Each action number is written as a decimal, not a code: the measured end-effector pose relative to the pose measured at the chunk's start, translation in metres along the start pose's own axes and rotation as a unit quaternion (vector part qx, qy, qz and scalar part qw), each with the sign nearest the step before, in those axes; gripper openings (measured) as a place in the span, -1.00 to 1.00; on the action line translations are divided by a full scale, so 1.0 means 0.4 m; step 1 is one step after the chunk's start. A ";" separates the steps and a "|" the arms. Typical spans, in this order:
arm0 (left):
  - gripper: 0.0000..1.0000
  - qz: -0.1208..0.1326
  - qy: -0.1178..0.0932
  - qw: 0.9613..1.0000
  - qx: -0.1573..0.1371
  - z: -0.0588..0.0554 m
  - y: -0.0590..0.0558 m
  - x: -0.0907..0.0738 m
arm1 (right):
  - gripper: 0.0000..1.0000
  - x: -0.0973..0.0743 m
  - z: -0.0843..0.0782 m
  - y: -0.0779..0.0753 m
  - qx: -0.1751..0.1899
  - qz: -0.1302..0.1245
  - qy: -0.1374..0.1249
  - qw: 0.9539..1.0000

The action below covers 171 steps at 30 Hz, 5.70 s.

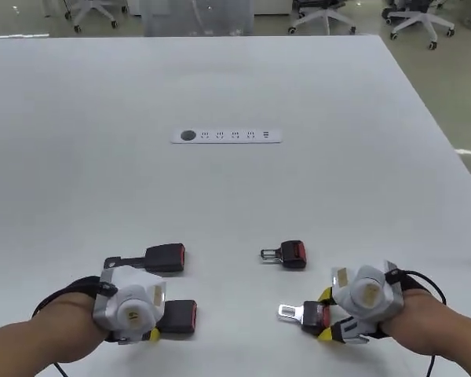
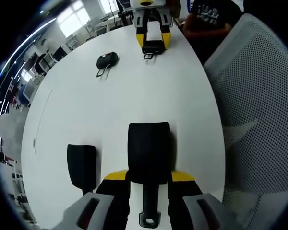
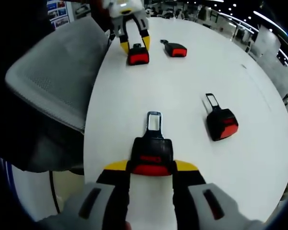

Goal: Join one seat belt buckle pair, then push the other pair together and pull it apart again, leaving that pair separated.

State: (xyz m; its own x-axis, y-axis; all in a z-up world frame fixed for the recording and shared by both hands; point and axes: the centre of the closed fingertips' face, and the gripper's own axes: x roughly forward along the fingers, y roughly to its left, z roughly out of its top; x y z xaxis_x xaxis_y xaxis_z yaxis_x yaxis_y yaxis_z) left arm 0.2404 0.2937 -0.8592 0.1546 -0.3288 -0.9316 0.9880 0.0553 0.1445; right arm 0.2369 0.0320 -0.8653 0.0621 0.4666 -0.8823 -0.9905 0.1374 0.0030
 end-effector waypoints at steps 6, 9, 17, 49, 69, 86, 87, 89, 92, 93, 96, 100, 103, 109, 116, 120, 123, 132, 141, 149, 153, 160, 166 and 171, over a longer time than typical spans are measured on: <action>-0.39 0.000 -0.002 1.000 -0.002 0.000 -0.002 -0.001 | -0.32 -0.001 0.002 0.004 -0.004 0.000 0.005 1.000; -0.39 -0.001 -0.001 1.000 -0.005 -0.001 -0.002 -0.001 | -0.32 -0.001 0.003 0.005 -0.004 0.001 0.005 1.000; -0.39 0.003 0.005 1.000 -0.006 -0.002 -0.002 -0.001 | -0.31 0.010 0.024 0.012 -0.003 -0.007 0.015 1.000; -0.39 -0.004 0.009 1.000 -0.003 -0.002 -0.001 0.004 | -0.31 0.161 0.309 0.059 -0.028 0.004 -0.053 0.998; -0.39 -0.007 0.016 1.000 0.001 -0.003 -0.001 0.008 | -0.32 0.184 0.357 0.066 -0.064 0.015 -0.063 0.996; -0.41 -0.026 0.001 1.000 0.012 -0.002 0.000 0.010 | -0.35 0.199 0.373 0.061 -0.082 0.025 -0.036 0.996; -0.41 -0.024 -0.001 1.000 0.008 -0.002 0.001 0.009 | -0.35 0.200 0.374 0.060 -0.078 0.024 -0.037 0.996; -0.41 -0.020 -0.004 1.000 0.001 -0.004 0.003 0.009 | -0.36 0.202 0.375 0.059 -0.075 0.022 -0.036 0.996; -0.42 -0.019 -0.004 1.000 0.000 -0.004 0.003 0.009 | -0.36 0.202 0.375 0.059 -0.075 0.023 -0.035 0.996; -0.42 -0.019 -0.003 1.000 0.003 -0.003 0.002 0.009 | -0.36 0.202 0.376 0.058 -0.075 0.024 -0.034 0.996; -0.42 -0.023 -0.003 1.000 0.009 -0.003 0.003 0.010 | -0.36 0.204 0.378 0.058 -0.080 0.022 -0.028 0.996; -0.42 -0.022 -0.005 1.000 0.009 -0.003 0.002 0.010 | -0.36 0.204 0.377 0.057 -0.085 0.024 -0.024 0.996; -0.42 -0.024 -0.001 1.000 0.009 -0.002 0.003 0.010 | -0.36 0.204 0.379 0.056 -0.089 0.025 -0.015 0.996; -0.42 -0.021 0.003 1.000 0.006 -0.002 0.003 0.010 | -0.36 0.201 0.379 0.056 -0.093 0.023 -0.016 0.995; -0.42 -0.023 0.006 1.000 0.010 -0.002 0.002 0.010 | -0.36 0.204 0.390 0.056 -0.092 0.025 -0.014 0.995; -0.42 -0.022 0.007 1.000 0.008 -0.003 0.002 0.009 | -0.36 0.211 0.390 0.056 -0.091 0.027 -0.012 0.995; -0.43 -0.023 0.006 1.000 0.010 -0.002 0.002 0.010 | -0.36 0.210 0.392 0.056 -0.087 0.030 -0.016 0.996; -0.43 -0.027 0.008 1.000 0.014 -0.002 0.000 0.011 | -0.37 0.208 0.403 0.065 -0.076 0.033 -0.015 0.996; -0.43 -0.024 0.010 1.000 0.012 -0.007 0.001 0.007 | -0.36 0.209 0.401 0.064 -0.075 0.031 -0.016 0.997; -0.44 -0.029 -0.006 0.999 0.013 -0.013 0.005 0.004 | -0.37 0.208 0.398 0.058 -0.082 0.029 -0.038 0.995; -0.45 -0.026 0.000 1.000 0.012 -0.015 0.006 0.004 | -0.37 0.208 0.398 0.058 -0.077 0.028 -0.040 0.996; -0.44 -0.032 0.008 0.999 0.008 -0.016 0.005 0.003 | -0.36 0.206 0.400 0.059 -0.072 0.023 -0.048 0.996; -0.43 -0.031 0.016 0.999 0.019 -0.019 0.007 0.002 | -0.35 0.208 0.398 0.060 -0.068 0.028 -0.048 0.996; -0.42 -0.028 0.018 0.999 -0.005 -0.018 0.009 0.003 | -0.34 0.210 0.400 0.056 -0.053 0.037 -0.046 0.997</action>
State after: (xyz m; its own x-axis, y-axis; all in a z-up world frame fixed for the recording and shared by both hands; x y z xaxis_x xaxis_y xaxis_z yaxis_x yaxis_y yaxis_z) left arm 0.2442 0.3002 -0.8623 0.0984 -0.2969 -0.9498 0.9950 0.0464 0.0885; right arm 0.2395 0.2141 -0.8640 -0.0055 0.5511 -0.8344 -0.9999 0.0086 0.0123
